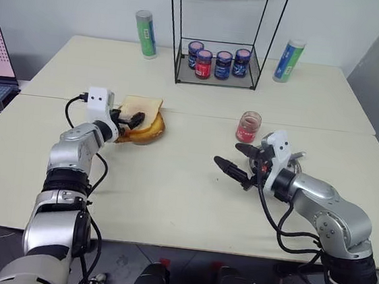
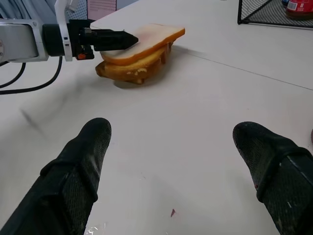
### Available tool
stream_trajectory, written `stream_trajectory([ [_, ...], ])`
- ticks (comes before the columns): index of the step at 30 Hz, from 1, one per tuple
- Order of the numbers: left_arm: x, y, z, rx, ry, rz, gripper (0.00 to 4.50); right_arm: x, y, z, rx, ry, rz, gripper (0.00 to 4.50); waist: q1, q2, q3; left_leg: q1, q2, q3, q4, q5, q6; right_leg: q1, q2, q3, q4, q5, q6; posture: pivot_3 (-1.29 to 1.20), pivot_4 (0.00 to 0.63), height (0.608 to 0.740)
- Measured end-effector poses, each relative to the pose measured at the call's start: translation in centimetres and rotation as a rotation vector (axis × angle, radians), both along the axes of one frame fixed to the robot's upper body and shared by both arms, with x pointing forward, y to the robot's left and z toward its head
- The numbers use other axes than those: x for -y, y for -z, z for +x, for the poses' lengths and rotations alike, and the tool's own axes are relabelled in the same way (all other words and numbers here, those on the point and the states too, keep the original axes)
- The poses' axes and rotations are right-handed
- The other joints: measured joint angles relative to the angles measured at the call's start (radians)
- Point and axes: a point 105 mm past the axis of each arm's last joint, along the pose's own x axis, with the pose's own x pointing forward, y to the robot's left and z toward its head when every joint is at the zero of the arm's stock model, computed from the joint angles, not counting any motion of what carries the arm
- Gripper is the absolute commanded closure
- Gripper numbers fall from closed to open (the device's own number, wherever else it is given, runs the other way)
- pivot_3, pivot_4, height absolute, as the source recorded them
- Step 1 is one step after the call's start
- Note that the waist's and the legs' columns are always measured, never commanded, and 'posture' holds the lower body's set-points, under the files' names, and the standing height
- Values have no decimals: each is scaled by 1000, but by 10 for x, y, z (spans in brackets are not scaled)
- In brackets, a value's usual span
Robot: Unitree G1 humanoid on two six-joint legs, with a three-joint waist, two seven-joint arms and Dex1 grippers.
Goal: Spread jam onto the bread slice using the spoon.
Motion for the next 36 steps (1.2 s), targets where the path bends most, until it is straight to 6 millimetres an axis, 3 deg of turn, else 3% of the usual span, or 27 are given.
stream_trajectory([
  [8,12,11,-14,-53,-6,-79,0,1,4,-2,-19,8,-8,11,6,0,0,0,-1,0,1,0,0,0,0,0,0,0,0,0,150,740],
  [11,15,13,-14,-57,-5,-89,451,1,4,-2,-22,5,-9,0,8,0,0,0,-1,1,1,0,0,0,0,0,0,0,0,0,150,740],
  [30,10,8,-14,-32,-20,-106,4325,2,5,1,-27,22,-8,0,15,0,0,0,-1,1,1,0,0,0,-1,0,0,0,0,0,150,740],
  [36,9,7,-15,-27,-22,-100,4486,3,5,1,-24,29,-11,0,15,0,0,0,-1,1,1,0,0,0,-1,0,0,0,0,0,150,740],
])
